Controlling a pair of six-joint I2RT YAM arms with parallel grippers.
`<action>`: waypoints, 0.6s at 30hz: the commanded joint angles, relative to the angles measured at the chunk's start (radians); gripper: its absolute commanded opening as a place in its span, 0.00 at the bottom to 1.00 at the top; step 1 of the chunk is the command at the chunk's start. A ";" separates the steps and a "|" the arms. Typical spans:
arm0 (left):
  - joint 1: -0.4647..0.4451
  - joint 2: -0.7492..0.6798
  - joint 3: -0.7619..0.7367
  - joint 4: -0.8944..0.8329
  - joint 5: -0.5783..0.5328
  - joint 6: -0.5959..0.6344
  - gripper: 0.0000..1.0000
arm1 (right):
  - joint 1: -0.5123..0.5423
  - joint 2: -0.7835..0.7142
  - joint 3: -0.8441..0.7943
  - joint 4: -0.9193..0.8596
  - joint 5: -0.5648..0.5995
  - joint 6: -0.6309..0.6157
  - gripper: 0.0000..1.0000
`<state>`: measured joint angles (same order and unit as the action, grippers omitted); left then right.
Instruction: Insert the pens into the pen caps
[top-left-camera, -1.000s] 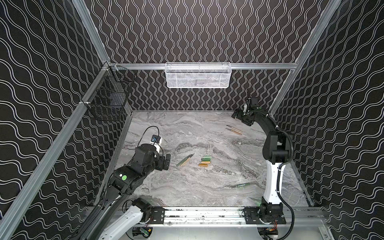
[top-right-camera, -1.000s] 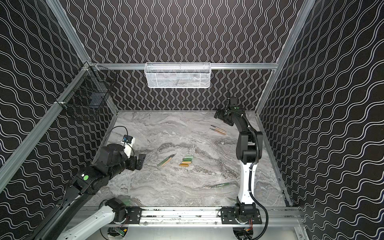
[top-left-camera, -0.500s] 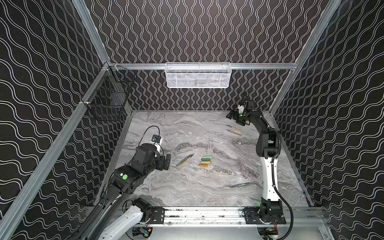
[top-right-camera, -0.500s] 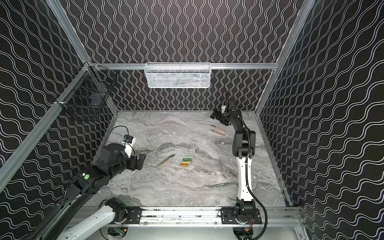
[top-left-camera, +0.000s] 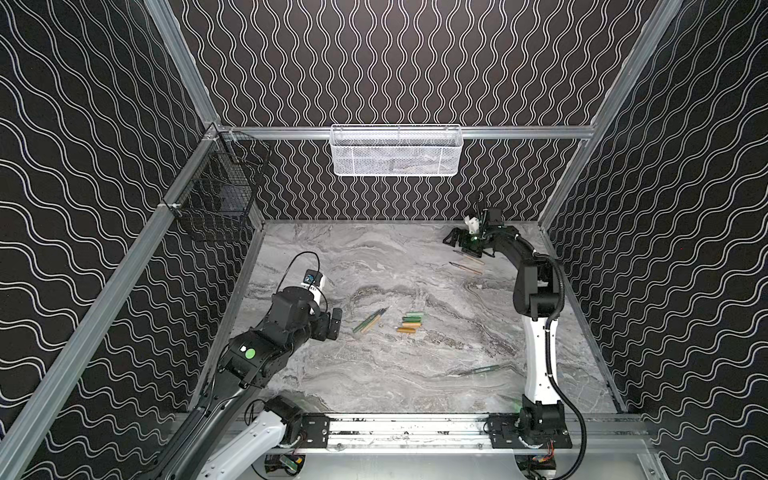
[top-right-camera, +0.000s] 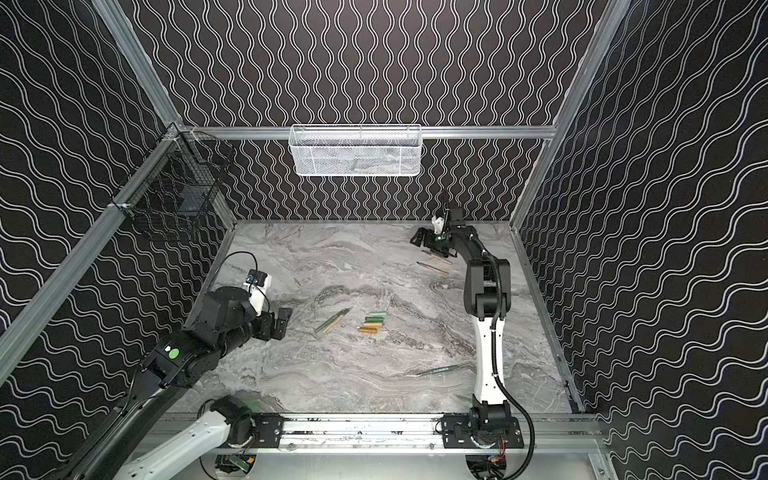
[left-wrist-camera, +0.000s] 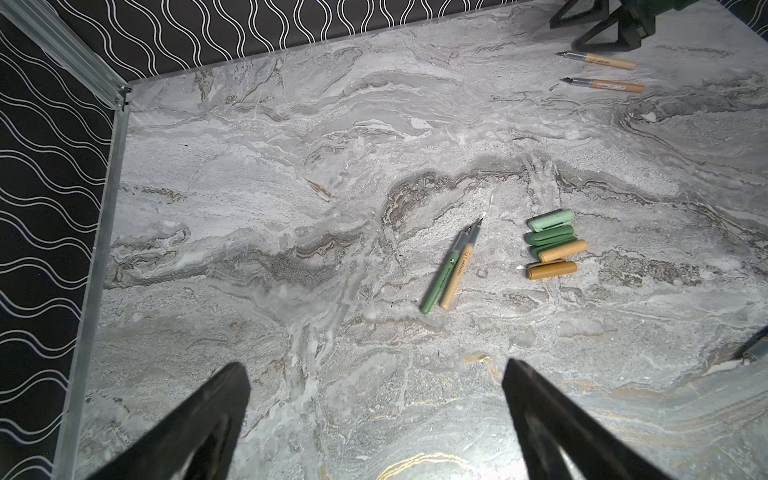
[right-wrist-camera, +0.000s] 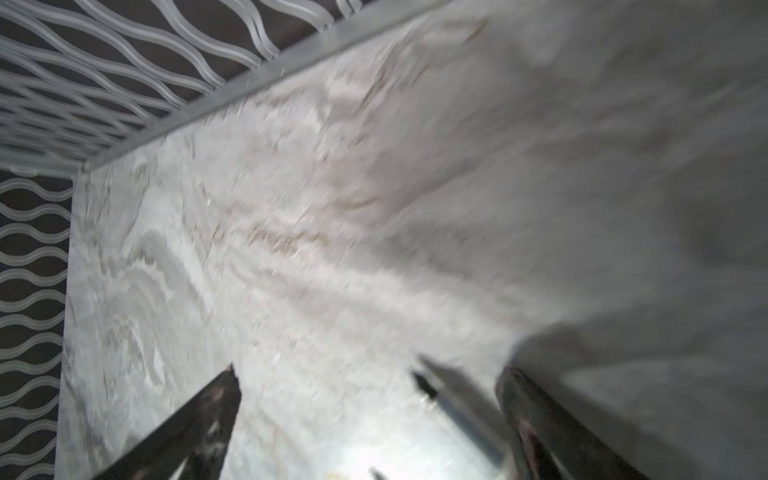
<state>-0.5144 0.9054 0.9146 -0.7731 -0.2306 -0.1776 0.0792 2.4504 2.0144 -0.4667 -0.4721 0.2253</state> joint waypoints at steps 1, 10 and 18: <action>0.001 -0.002 0.001 0.025 0.006 0.012 0.99 | 0.021 -0.044 -0.095 -0.082 0.051 0.000 1.00; -0.001 -0.013 0.000 0.027 0.014 0.010 0.99 | 0.036 -0.146 -0.205 -0.093 0.098 -0.016 1.00; -0.001 -0.013 0.000 0.029 0.019 0.012 0.99 | 0.050 -0.303 -0.294 -0.067 0.098 -0.012 1.00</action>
<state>-0.5144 0.8909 0.9146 -0.7731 -0.2241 -0.1776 0.1230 2.1990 1.7420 -0.5316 -0.3794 0.2199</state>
